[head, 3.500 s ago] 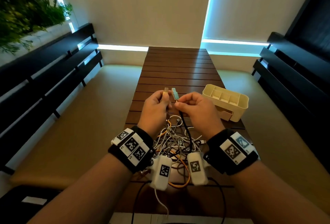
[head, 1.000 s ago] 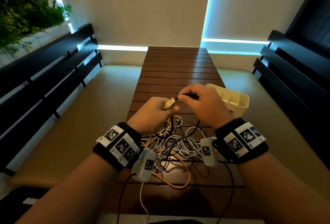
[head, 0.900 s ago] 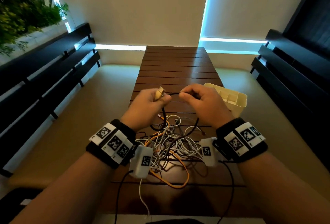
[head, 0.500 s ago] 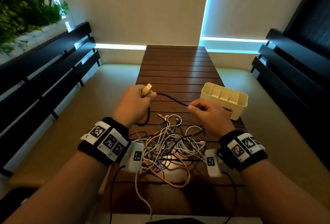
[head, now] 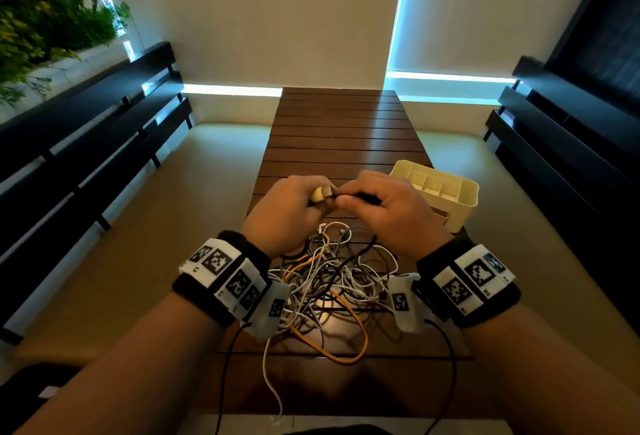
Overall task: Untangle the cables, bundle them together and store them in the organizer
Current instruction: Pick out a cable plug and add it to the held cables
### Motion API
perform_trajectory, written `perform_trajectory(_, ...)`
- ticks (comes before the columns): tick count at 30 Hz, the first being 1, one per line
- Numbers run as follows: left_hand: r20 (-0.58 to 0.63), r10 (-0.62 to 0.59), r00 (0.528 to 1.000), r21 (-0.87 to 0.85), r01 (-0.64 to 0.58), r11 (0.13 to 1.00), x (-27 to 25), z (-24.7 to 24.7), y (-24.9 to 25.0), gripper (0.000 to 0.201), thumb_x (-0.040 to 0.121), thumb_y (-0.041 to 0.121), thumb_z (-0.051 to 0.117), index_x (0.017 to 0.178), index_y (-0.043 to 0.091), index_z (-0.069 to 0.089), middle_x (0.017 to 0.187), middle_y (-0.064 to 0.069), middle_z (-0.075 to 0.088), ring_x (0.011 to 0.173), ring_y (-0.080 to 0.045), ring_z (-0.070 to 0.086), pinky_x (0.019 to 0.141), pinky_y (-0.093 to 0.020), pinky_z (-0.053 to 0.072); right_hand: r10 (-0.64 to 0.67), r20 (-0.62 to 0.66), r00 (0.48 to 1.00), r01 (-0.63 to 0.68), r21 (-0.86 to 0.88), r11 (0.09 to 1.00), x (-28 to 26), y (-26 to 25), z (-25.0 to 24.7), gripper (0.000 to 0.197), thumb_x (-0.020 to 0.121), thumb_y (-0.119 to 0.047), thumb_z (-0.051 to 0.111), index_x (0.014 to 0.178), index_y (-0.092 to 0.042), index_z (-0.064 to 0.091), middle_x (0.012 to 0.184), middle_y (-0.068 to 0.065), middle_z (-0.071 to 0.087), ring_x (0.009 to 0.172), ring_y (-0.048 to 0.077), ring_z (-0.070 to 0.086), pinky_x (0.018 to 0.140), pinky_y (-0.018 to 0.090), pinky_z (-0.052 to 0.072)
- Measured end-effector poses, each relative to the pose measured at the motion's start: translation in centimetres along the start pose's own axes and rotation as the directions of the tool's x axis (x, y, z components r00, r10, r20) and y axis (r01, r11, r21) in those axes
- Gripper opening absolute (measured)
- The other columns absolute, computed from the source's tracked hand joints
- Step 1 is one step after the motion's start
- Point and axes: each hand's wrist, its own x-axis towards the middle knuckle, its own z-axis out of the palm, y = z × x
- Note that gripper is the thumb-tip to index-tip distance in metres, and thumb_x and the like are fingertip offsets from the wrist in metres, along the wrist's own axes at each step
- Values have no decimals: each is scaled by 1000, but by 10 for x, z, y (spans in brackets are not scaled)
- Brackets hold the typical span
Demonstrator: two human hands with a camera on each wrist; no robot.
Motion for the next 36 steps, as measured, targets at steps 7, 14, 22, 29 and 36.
perform_trajectory(7,-269,-61,961,-302,-24,953,4,-34,13,3,92,12,68,92,13,71,61,14,61,54,4,51,56,-13,42,314,31,949,-300,392,870,-18,12,11,14,101,-33,52,114,-37,56,76,-18,59,64,4,54,64,28,48)
perform_trajectory(14,-244,-294,924,-438,166,884,-8,-23,-3,12,94,18,67,93,6,69,50,16,51,46,-3,44,51,-27,36,348,-67,935,-323,241,915,-16,27,0,10,99,-27,57,97,-34,64,76,-11,57,69,10,55,70,35,52)
perform_trajectory(22,-118,-265,957,-97,254,962,-9,-44,12,30,84,36,76,103,14,69,82,3,59,77,-8,56,73,-25,46,31,-308,951,-88,-172,981,24,13,-44,13,94,-15,62,103,-17,71,91,-4,60,79,3,53,74,12,43)
perform_trajectory(29,-296,-137,945,-185,84,979,10,-34,35,33,90,31,70,123,24,67,65,19,56,64,3,53,66,-19,45,-152,-225,962,112,-181,977,39,-8,-40,20,94,-17,58,104,-11,73,82,-6,53,71,0,46,66,10,35)
perform_trajectory(36,-116,-130,985,17,132,991,15,-8,16,26,95,33,65,74,19,62,66,2,58,61,-13,51,58,-36,40,-26,-117,993,16,-80,997,18,6,-3,14,94,-18,61,101,-14,72,82,-13,59,76,-3,55,68,8,38)
